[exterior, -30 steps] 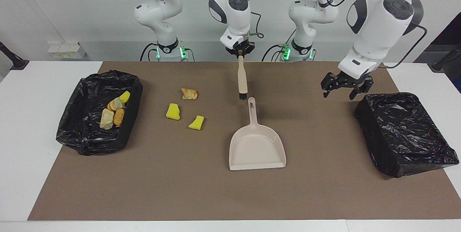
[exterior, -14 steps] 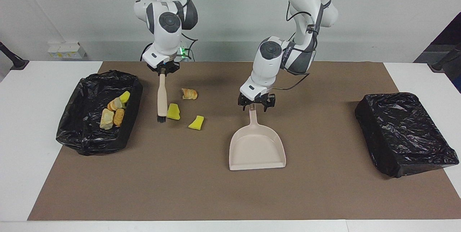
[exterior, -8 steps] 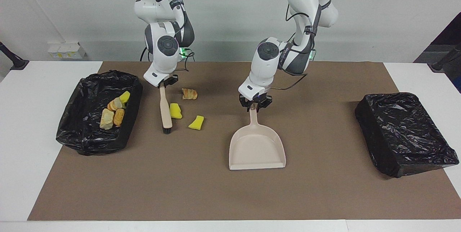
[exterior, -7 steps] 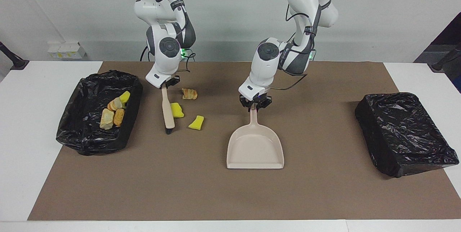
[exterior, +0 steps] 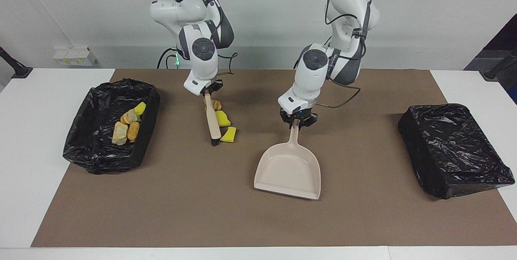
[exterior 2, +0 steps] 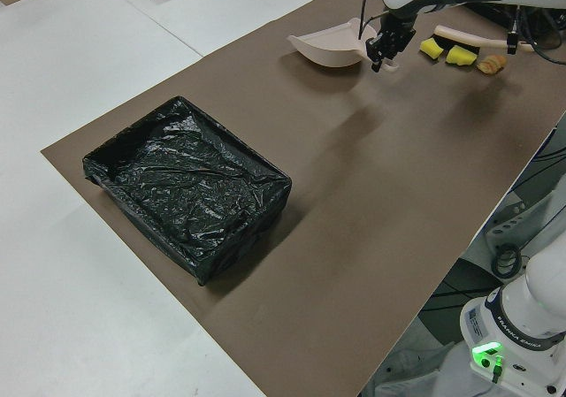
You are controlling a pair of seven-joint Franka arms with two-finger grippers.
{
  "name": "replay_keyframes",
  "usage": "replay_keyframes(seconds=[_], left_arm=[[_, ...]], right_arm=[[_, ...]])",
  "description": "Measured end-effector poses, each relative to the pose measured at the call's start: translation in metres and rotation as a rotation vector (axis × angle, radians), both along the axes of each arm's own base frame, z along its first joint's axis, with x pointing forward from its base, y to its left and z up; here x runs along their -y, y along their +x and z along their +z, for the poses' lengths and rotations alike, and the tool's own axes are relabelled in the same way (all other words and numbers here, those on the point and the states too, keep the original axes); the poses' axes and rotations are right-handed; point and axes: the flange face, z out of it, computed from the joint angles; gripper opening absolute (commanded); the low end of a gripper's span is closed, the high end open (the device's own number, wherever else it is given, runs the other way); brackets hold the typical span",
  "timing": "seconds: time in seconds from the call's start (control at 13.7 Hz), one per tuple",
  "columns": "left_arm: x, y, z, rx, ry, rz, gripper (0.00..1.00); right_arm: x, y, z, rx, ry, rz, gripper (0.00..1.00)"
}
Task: Sweep and dump trash in bin
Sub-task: 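Grasp the dustpan with the left gripper while the right gripper sweeps sponge pieces, then sweep the sponge pieces and bread chunk into the dustpan with the right gripper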
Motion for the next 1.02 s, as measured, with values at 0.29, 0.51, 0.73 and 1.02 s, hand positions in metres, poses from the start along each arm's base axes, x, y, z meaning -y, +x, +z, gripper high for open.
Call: replay_keyframes(seconds=[0.29,0.51,0.73,1.02], left_arm=[[-0.069,0.019,0.038,-0.047,0.014,-0.155,0.00],[-0.085,0.025,0.042,-0.045,0.025,-0.358,0.00],[-0.086,0.025,0.040,-0.043,0.033,-0.540,0.00],[-0.049,-0.005,0.025,-0.105,0.029,-0.779,0.00]], right_arm=[[0.013,-0.024,0.074,-0.025,-0.106,-0.139,0.00],[0.028,-0.070,0.069,-0.036,-0.179,-0.229,0.00],[0.031,-0.097,0.037,-0.063,-0.148,-0.304,0.00],[0.007,-0.087,-0.008,-0.008,-0.054,-0.352,0.00]])
